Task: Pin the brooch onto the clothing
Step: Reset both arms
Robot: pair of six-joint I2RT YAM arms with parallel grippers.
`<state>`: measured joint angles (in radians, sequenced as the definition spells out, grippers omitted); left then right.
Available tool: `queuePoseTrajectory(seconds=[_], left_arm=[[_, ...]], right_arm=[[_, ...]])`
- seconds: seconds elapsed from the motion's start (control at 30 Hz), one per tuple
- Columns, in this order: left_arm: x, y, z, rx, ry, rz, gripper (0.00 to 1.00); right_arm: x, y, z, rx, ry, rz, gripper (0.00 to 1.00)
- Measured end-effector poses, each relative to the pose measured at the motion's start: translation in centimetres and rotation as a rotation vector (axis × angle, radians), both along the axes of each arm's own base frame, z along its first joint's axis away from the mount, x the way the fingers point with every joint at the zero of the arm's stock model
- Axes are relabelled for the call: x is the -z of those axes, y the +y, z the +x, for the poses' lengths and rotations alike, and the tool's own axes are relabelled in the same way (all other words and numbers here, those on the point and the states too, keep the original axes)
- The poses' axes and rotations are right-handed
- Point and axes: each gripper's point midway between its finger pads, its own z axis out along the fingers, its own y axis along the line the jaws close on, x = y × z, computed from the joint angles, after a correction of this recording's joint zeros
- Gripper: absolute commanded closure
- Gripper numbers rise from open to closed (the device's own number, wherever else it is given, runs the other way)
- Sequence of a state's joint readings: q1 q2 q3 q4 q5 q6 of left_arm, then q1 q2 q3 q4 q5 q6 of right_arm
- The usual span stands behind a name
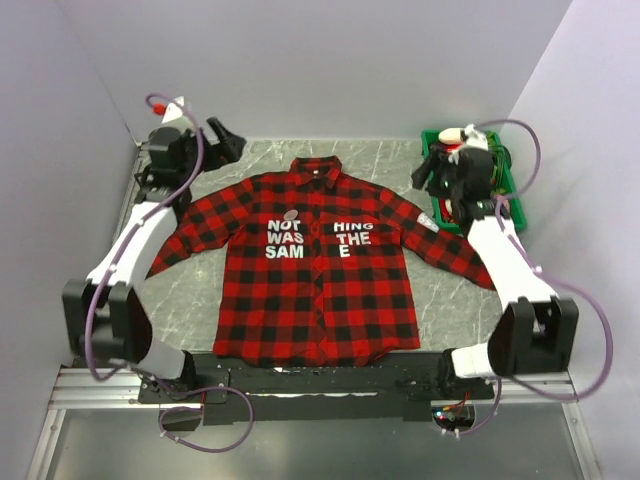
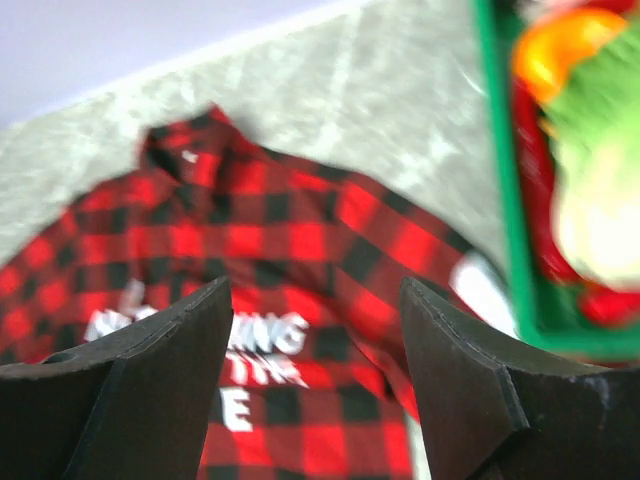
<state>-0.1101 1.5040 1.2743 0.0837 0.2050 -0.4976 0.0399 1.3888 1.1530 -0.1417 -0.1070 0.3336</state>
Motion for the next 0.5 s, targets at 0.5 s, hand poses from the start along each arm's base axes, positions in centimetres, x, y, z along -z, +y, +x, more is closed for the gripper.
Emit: queuePoseTrajectory(seconds=[0.5], left_arm=[[-0.3, 2.7, -7.7, -0.084, 0.041, 0.043, 0.04]], right_arm=[[0.5, -2.0, -7.1, 0.062, -0.046, -0.066, 0.25]])
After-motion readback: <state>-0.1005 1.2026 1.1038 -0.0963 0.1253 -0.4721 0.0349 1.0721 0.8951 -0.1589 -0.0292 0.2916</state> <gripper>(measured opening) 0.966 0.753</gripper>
